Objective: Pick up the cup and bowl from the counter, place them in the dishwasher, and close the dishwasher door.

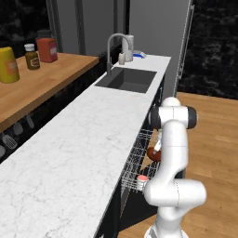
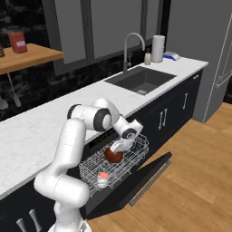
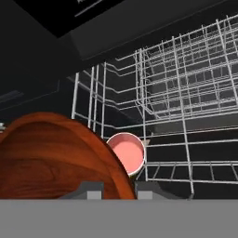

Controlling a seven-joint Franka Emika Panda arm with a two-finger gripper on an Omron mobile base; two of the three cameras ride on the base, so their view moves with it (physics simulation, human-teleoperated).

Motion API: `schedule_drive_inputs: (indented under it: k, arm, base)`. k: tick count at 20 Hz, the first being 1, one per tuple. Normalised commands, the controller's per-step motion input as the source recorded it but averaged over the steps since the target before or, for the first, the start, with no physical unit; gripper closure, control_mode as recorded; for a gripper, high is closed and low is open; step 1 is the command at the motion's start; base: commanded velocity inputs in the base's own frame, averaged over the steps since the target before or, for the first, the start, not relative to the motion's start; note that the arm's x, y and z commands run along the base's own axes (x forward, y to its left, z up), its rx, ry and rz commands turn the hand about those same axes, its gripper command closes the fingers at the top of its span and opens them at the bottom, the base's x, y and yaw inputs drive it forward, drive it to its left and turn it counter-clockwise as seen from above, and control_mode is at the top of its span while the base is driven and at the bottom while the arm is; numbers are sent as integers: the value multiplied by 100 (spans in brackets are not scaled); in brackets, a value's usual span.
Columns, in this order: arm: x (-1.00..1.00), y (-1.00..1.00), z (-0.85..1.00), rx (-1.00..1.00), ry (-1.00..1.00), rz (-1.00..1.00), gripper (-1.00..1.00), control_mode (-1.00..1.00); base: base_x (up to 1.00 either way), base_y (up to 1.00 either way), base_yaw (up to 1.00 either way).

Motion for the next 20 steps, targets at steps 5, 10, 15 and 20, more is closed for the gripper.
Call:
schedule_drive_inputs:
  k: [5, 10, 15, 20]
  arm:
    - [48, 2, -61, 0, 0, -1, 100, -100]
    - [36, 12, -65, -1, 0, -4, 100, -100]
    - [24, 30, -64, -6, 0, -11, 100, -100]
    - [28, 17, -79, -5, 0, -10, 100, -100]
  base:
    - [0, 0, 0]
    - [0, 0, 0]
    - [0, 0, 0]
    - [0, 0, 0]
